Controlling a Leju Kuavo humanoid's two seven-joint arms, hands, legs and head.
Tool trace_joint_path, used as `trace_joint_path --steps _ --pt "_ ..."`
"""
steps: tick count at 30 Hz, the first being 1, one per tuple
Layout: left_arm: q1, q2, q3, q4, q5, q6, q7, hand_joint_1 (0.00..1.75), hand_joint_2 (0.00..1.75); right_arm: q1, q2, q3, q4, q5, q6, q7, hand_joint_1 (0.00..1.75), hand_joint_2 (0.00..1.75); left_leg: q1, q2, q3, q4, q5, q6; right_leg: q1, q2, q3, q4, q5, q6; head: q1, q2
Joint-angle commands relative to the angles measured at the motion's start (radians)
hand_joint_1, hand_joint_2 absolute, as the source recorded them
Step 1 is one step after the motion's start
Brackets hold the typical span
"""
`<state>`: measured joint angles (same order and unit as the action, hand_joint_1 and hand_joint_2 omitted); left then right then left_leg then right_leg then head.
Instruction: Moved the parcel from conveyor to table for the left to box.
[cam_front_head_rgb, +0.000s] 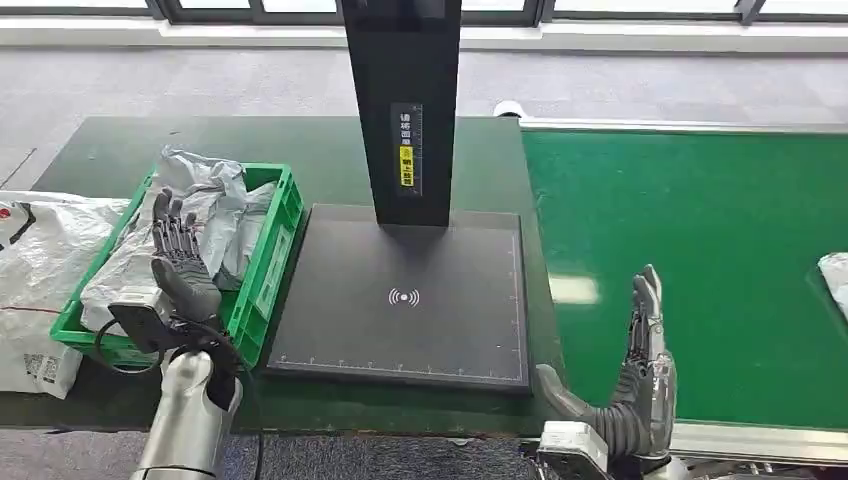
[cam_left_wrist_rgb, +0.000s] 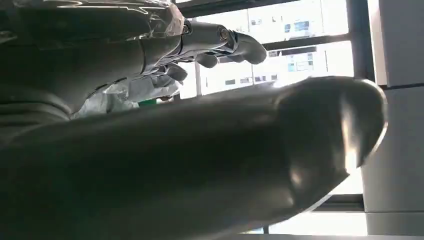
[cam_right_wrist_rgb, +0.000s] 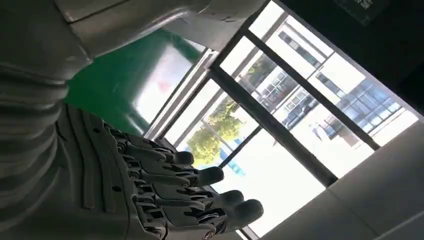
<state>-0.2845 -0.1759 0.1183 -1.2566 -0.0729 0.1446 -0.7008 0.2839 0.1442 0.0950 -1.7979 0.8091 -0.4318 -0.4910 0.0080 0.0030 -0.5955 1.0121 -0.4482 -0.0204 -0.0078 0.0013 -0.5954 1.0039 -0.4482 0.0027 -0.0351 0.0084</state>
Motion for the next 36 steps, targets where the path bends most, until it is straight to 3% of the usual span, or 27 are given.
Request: trace_joint_path --steps 1,3,4,5,6,8,11,18,24,31,36 --pt "-0.010 0.025 -0.044 0.022 0.006 0.003 0.003 0.00 0.00 -0.006 0.014 -0.067 0.039 -0.001 0.004 0.000 0.00 1.75 0.000 -0.002 0.002 -0.002 0.000 0.001 0.000 -0.002 0.003 -0.002 -0.001 0.000 0.000 0.000" --pt "-0.001 0.025 -0.060 0.017 0.047 -0.064 0.003 0.00 0.00 -0.006 0.016 -0.082 0.047 0.033 -0.002 0.031 0.00 1.75 0.000 -0.001 0.002 -0.002 0.000 0.001 -0.001 -0.001 0.003 -0.002 0.000 0.000 0.000 0.000" --pt "0.092 -0.007 -0.137 -0.083 0.098 -0.295 0.003 0.00 0.00 -0.012 0.001 -0.122 0.058 0.074 0.012 0.108 0.00 1.75 0.000 -0.002 0.003 -0.003 0.000 0.001 0.000 -0.002 0.004 -0.003 0.000 0.000 0.000 0.000" --pt "0.196 -0.079 -0.163 -0.196 0.028 -0.313 0.003 0.00 0.00 -0.033 -0.019 -0.145 0.080 0.040 0.029 0.102 0.00 1.75 0.000 -0.002 0.003 -0.002 0.000 0.001 -0.001 -0.002 0.003 -0.002 -0.001 0.000 0.000 0.000" --pt "0.271 -0.105 -0.209 -0.288 0.010 -0.306 0.003 0.00 0.00 -0.044 -0.012 -0.165 0.101 0.005 0.038 0.069 0.00 1.75 -0.001 0.000 0.004 -0.002 -0.001 0.001 -0.001 0.000 0.004 -0.003 -0.001 0.001 0.000 0.000" --pt "0.324 -0.081 -0.296 -0.384 -0.011 -0.266 0.003 0.00 0.00 -0.037 0.048 -0.199 0.092 -0.119 0.054 -0.044 0.00 1.75 -0.001 0.001 0.004 -0.002 -0.002 0.002 -0.001 0.002 0.004 -0.004 -0.001 0.001 0.000 0.000" --pt "0.304 -0.067 -0.304 -0.355 -0.018 -0.265 0.003 0.00 0.00 -0.007 0.108 -0.235 0.060 -0.205 0.080 -0.116 0.00 1.75 -0.001 -0.002 0.003 -0.001 -0.003 0.004 -0.003 -0.002 0.004 -0.003 -0.002 0.002 0.000 0.000" --pt "0.316 -0.037 -0.378 -0.359 -0.105 -0.266 0.003 0.00 0.00 -0.053 0.145 -0.332 0.118 -0.284 0.175 -0.172 0.00 1.75 -0.002 -0.002 0.003 -0.002 -0.005 0.004 -0.002 -0.002 0.004 -0.004 -0.002 0.002 0.000 0.000" --pt "0.316 -0.037 -0.378 -0.359 -0.105 -0.266 0.003 0.00 0.00 -0.053 0.145 -0.332 0.118 -0.284 0.175 -0.172 0.00 1.75 -0.001 0.000 0.004 -0.003 -0.004 0.003 -0.001 -0.001 0.005 -0.004 -0.002 0.002 0.000 0.000" --pt "0.321 -0.015 -0.427 -0.352 -0.153 -0.217 0.003 0.00 0.00 -0.110 0.153 -0.332 0.189 -0.367 0.291 -0.207 0.00 1.75 -0.001 0.000 0.004 -0.002 -0.004 0.003 -0.002 -0.001 0.005 -0.003 -0.003 0.002 0.000 0.000" --pt "0.323 -0.001 -0.446 -0.358 -0.147 -0.210 0.003 0.00 0.00 -0.150 0.135 -0.332 0.236 -0.344 0.268 -0.194 0.00 1.75 -0.001 0.001 0.004 -0.002 -0.004 0.003 -0.002 0.001 0.005 -0.003 -0.002 0.002 0.000 0.000"
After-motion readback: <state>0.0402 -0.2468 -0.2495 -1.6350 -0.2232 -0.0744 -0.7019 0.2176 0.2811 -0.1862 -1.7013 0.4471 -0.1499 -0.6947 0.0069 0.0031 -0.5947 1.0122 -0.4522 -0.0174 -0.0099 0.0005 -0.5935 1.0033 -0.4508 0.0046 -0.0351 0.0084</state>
